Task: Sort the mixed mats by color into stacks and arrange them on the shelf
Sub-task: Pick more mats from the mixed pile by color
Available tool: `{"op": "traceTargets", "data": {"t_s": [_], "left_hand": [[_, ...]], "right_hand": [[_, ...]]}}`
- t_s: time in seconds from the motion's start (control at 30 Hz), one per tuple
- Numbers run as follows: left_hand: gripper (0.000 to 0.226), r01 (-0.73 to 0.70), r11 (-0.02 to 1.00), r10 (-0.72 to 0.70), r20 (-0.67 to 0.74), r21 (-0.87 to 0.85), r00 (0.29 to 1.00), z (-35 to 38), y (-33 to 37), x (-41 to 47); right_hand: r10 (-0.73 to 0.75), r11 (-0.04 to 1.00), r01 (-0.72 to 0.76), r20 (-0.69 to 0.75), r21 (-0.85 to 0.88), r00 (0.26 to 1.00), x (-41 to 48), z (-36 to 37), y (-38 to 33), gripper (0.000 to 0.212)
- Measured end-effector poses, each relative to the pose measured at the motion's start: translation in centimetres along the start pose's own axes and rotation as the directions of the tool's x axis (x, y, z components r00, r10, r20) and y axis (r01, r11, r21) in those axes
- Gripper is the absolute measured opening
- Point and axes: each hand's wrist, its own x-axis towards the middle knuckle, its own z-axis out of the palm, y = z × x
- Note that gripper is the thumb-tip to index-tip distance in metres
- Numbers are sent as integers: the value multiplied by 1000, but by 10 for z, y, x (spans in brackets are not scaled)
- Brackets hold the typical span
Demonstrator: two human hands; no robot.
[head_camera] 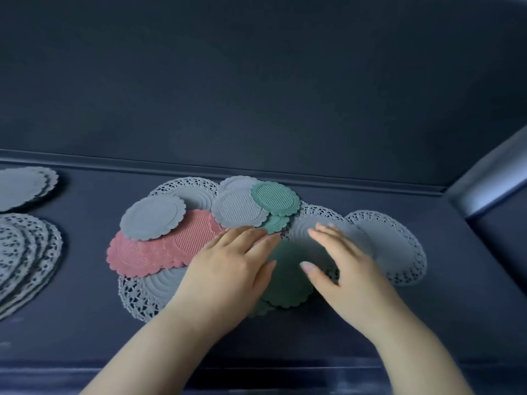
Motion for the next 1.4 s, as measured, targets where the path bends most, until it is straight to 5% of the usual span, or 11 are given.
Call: {"op": "traceTargets", "data": {"t_s": [0.2, 0.33, 0.5, 0.67, 0.83, 1.0, 1.1, 1.17, 1.23, 1.4], "left_hand": [[38, 118, 989, -118, -9, 89, 993, 10, 9, 14], [39, 181, 972, -180, -20, 147, 984, 2, 6, 16], [40, 227, 958, -224, -37, 175, 974, 1, 9, 16], [39, 209, 966, -205, -43, 151, 978, 3, 19, 23], [40, 230, 965, -219, -98, 129, 971, -7, 20, 27], [40, 236, 964, -225, -101, 121, 969, -8, 15, 31], [39, 200, 972, -194, -55, 121, 979, -3, 17, 37], [38, 141, 981, -140, -20, 134, 990, 5, 23, 40], [37, 71, 992, -74, 22, 108, 997, 14, 33, 44], [35, -119, 991, 107, 183, 55, 977, 42, 67, 68]], "right_hand": [[-264, 960, 281, 302, -13, 916, 16, 8, 18, 89], [-314, 939, 343, 325, -36, 892, 27, -1, 21, 88], [-375, 902, 412, 242, -126, 895, 24, 4, 19, 56], [-479, 872, 471, -33, -134, 877, 21, 16, 26, 33], [-221, 970, 242, -359, 16, 907, 31, -4, 33, 27], [102, 994, -57, -562, 97, 821, 42, -39, 43, 20], [1, 991, -61, -463, -115, 886, 42, -36, 44, 6], [-11, 956, -61, -243, -285, 970, 41, -22, 51, 9], [54, 950, -94, -141, -297, 989, 40, -15, 59, 18], [133, 959, -173, -181, -227, 974, 47, -27, 61, 22]]}}
